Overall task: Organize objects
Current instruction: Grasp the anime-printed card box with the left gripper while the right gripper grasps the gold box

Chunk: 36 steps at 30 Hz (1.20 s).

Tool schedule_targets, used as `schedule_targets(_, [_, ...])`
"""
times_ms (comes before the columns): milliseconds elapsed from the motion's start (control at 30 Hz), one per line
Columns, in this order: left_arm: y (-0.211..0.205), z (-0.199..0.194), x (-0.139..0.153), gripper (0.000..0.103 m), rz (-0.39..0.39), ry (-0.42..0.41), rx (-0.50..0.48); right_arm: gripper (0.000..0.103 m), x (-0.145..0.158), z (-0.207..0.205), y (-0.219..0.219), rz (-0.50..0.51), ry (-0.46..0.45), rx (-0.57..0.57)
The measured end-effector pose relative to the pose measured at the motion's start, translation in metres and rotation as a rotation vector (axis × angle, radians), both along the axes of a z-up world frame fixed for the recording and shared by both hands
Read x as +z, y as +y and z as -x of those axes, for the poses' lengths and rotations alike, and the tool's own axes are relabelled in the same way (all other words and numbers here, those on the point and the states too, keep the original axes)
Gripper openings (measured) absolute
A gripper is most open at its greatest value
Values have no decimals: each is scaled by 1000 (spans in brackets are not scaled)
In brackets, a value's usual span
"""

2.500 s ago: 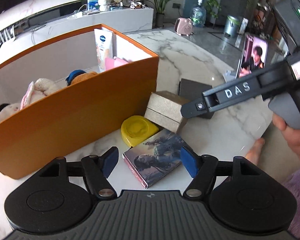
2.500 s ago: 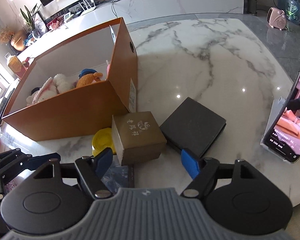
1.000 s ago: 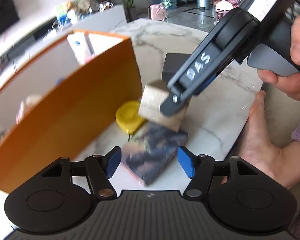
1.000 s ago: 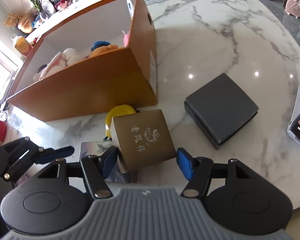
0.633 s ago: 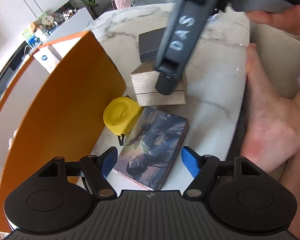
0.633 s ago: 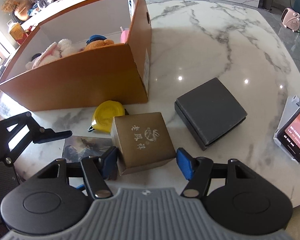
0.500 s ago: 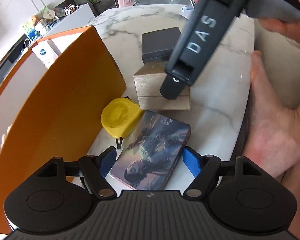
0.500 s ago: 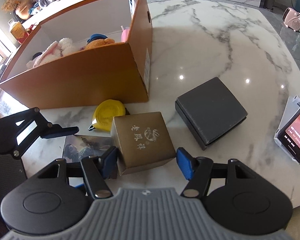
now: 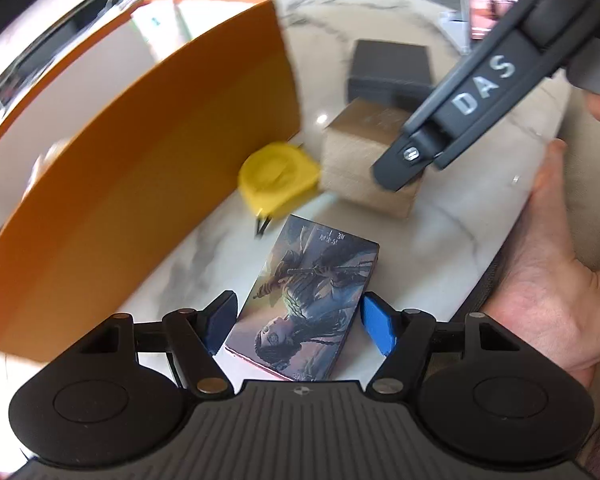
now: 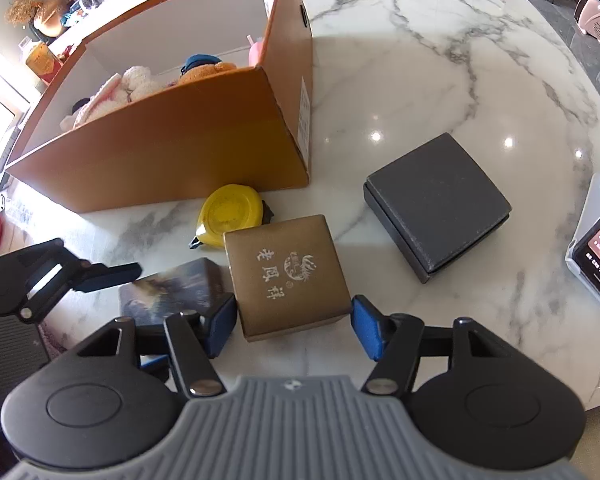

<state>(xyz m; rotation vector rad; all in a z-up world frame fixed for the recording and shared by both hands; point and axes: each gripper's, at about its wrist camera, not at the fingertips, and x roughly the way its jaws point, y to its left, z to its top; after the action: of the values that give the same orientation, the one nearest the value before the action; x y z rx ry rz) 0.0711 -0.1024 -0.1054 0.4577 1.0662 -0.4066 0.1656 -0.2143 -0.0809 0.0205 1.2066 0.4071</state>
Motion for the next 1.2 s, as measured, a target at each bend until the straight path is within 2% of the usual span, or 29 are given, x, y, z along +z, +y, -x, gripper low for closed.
schedule_targets(133, [15,-3,3,79,19,25,168,64,1,2,3,19,0,17])
schedule_targets(233, [27,-5,4,78,89,21,245,65,2,5,6,27,-3,33])
schedule_targets(300, [34,-6,4,78,142,30,263,70,3,5,7,26,-18,37])
schedule_targets(433, [46,-10,2,79,193,26,256,77,8,5,8,21,-63,45])
schedule_targets(567, [41,-7,4,80,183,-4,194,84,9,6,11,28,-113,73])
schedule_targets(733, [30,-10,-4,81,131,-22,148,84,2,4,18,48,-104,96])
schedule_targets(900, [35,-11,-10,77,144,6,158,84,-2,9,29,78,-101,149])
schedule_targets(933, [36,-12,-10,76,152,8,164,83,-4,9,31,88,-101,152])
schedule_targets(1067, [37,-10,-10,74,158,1,164,64,-9,9,36,128,-93,159])
schedule_targets(1200, [40,-9,-9,73,184,11,181,62,-8,9,35,131,-83,155])
